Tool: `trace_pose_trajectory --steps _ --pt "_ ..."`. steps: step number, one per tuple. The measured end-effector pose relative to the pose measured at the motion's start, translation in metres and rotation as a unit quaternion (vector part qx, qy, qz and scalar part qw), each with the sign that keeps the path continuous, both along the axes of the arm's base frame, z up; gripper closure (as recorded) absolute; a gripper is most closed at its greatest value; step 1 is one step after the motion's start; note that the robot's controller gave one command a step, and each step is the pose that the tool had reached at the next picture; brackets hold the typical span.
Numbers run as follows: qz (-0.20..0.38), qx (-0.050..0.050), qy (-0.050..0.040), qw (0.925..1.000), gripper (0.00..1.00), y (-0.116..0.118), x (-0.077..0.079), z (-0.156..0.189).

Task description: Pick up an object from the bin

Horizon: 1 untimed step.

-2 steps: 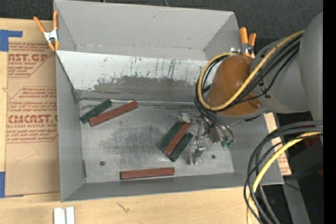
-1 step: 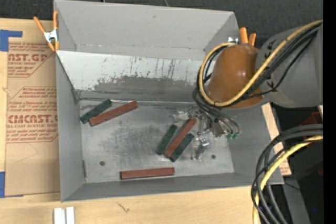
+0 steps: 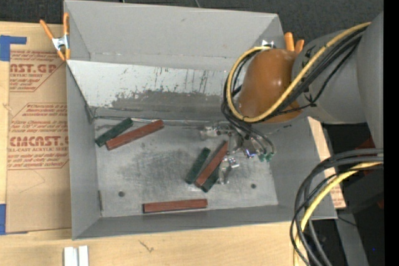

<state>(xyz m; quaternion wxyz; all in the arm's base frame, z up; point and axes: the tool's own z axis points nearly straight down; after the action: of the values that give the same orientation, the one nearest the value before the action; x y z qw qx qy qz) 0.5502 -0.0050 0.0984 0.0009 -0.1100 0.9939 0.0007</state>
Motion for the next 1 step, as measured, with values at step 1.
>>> trace_pose_trajectory --steps 1 --pt "0.075 -0.001 -0.0004 0.9972 0.0 0.0024 0.0077 -0.0195"
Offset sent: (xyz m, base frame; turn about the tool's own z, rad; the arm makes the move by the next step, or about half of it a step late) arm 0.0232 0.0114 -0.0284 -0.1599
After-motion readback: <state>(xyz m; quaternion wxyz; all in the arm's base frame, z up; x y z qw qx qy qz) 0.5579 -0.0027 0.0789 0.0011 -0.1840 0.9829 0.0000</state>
